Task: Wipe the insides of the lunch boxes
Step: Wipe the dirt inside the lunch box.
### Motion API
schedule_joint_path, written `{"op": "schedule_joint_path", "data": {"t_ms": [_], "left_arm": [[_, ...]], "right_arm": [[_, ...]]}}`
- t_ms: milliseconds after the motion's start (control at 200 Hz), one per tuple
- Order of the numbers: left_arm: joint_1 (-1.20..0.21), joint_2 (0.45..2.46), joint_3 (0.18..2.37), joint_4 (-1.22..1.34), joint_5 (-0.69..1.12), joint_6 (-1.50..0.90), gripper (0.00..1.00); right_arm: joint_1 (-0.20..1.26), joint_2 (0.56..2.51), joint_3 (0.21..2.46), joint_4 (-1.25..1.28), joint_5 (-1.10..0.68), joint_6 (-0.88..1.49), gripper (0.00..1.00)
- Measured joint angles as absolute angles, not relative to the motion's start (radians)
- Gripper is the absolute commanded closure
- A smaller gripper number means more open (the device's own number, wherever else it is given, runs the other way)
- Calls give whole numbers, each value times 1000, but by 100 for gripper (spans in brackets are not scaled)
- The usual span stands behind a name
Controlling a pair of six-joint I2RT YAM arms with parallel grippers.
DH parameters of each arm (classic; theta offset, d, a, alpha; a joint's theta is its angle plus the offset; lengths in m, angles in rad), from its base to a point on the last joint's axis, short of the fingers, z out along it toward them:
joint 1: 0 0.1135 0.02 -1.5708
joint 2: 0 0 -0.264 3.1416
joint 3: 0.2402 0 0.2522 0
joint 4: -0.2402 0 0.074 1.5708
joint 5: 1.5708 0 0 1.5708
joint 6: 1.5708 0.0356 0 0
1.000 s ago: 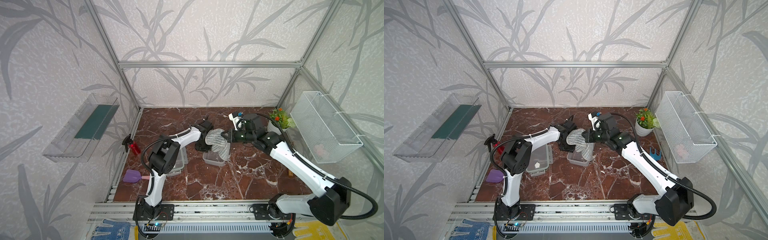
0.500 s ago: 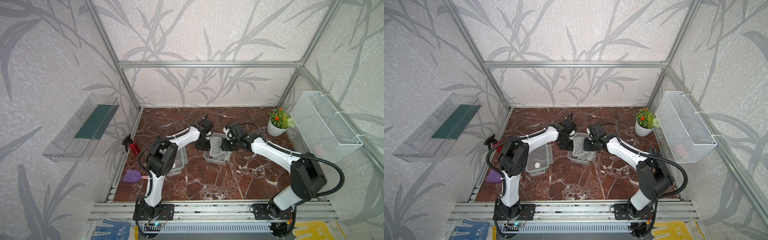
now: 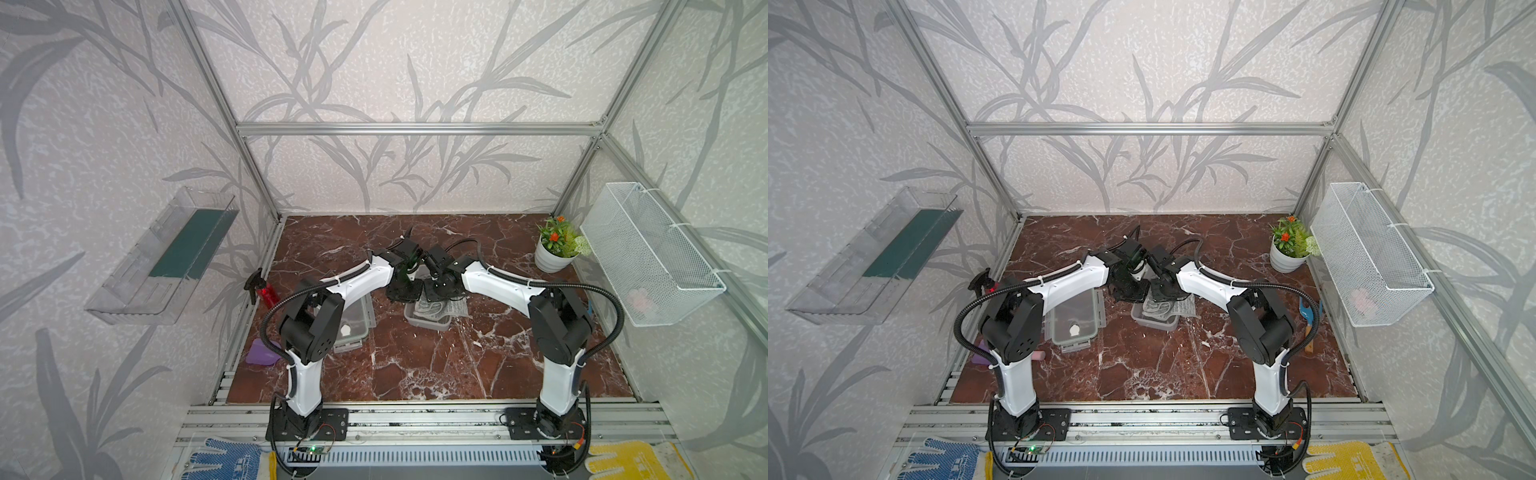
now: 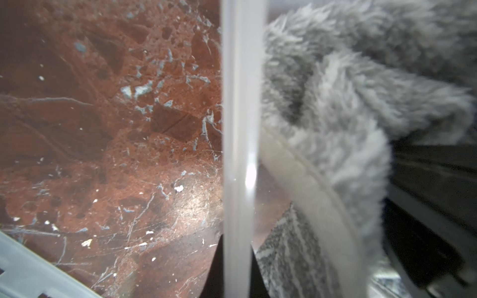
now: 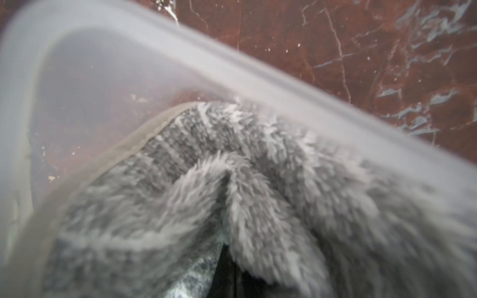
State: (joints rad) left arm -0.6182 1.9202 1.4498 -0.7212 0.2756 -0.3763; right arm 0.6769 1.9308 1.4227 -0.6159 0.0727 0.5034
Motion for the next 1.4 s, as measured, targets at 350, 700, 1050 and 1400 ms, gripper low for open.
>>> {"op": "schedule_joint_path", "data": {"t_ms": [350,700,1050,1400], "left_arm": [[-626,1865,1390,-688,289,-411,100],[-621,1851,1394,-710,236,-449,100],[-597,1840,1459,-785,229,-448,100],[-594,1829,1544,-819,205,-432,100]], "right_arm": [[591,1881,1346,-350,-31,694,100],[604,1909,1366,-278,-202,748,100],[648,1868,1309,-305,-257,718,100],[663,1794,1322,-447,-300,583,100]]}}
